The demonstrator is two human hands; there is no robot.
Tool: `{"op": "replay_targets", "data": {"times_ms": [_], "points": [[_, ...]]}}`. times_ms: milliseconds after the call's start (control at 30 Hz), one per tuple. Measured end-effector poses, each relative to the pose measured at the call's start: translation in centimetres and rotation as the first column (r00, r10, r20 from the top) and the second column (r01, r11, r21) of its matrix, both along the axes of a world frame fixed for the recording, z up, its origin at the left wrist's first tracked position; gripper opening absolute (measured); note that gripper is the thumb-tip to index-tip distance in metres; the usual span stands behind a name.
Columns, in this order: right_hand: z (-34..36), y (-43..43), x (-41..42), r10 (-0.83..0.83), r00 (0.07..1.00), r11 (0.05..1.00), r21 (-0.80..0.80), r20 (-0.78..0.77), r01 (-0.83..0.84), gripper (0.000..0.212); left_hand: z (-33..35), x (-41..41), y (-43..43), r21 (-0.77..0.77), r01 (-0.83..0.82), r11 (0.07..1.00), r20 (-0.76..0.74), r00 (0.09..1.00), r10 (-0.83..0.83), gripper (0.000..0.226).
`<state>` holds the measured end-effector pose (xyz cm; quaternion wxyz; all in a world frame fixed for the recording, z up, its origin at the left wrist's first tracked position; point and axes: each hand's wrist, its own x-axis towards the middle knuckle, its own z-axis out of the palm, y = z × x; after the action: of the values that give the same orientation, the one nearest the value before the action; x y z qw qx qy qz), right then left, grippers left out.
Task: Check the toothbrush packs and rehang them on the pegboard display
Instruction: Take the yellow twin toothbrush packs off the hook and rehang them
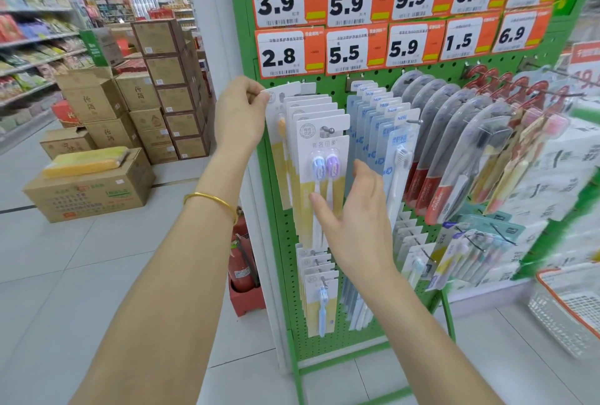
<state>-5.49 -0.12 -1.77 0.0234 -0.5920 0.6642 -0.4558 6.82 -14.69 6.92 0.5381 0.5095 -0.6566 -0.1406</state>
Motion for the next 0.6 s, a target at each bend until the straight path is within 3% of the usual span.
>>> {"op": "replay_targets", "data": {"times_ms": [233, 467, 600], "points": [[-1.4, 0.6, 0.0, -0.002, 0.999, 1.000, 0.012, 0.038, 0.002, 0.076, -3.9, 2.7, 2.7, 0.026, -0.117, 0.993, -0.087, 0.989, 0.118, 0.005], [-4.5, 2.5, -0.9, -0.011, 0.998, 1.000, 0.030, 0.069, 0.009, 0.067, -7.0, 5.0, 7.8, -0.007, -0.219, 0.976, -0.060, 0.974, 0.218, 0.010], [-6.4, 4.4, -1.8, 0.059, 0.993, 0.995, 0.075, 0.103, -0.067, 0.055, -9.2, 4.3, 11.7, 0.097, -0.235, 0.967, -0.154, 0.956, 0.248, 0.012]]}}
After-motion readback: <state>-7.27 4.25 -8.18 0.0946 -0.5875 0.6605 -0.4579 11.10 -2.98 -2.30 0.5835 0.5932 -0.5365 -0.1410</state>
